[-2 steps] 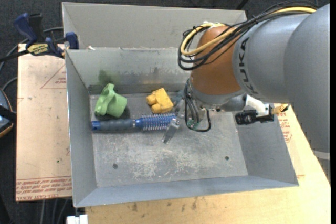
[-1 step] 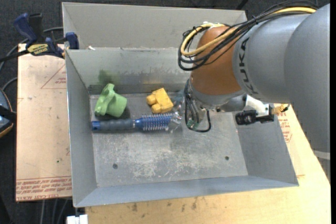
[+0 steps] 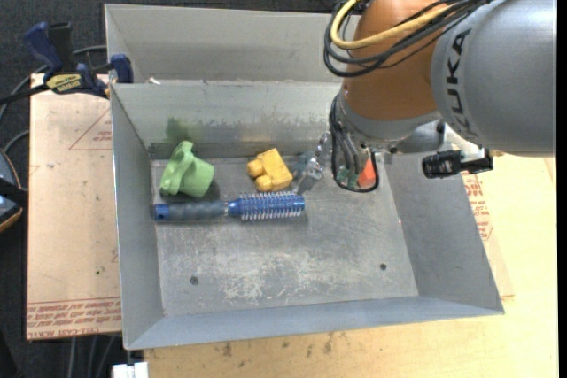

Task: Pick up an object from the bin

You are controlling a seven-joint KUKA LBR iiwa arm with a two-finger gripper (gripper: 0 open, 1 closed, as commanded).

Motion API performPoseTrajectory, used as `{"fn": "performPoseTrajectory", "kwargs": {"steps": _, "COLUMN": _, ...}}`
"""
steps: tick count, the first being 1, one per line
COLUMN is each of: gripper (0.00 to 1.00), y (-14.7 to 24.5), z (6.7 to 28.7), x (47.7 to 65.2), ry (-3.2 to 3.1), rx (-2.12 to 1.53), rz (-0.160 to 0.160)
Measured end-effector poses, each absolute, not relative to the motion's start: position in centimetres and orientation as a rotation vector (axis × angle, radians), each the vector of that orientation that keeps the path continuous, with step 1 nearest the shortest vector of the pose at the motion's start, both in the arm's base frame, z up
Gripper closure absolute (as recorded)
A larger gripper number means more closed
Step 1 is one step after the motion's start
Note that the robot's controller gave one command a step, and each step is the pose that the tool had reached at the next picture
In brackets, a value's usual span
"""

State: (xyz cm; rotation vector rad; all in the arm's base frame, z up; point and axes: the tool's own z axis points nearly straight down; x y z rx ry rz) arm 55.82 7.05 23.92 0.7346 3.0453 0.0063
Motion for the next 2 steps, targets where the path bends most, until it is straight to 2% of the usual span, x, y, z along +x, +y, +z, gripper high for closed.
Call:
{"fn": "performPoseTrajectory", "kwargs": {"steps": 1, "gripper": 0.00, "y": 7.0, "z": 23.4, "x": 55.7, "ry": 3.053, "rx": 0.737, "rz": 0.001}}
{"fn": "performPoseTrajectory", "kwargs": {"steps": 2, "gripper": 0.00, "y": 11.9, "z": 13.0, "x": 55.0, "ry": 3.089, "rx": 0.609, "rz": -0.001}}
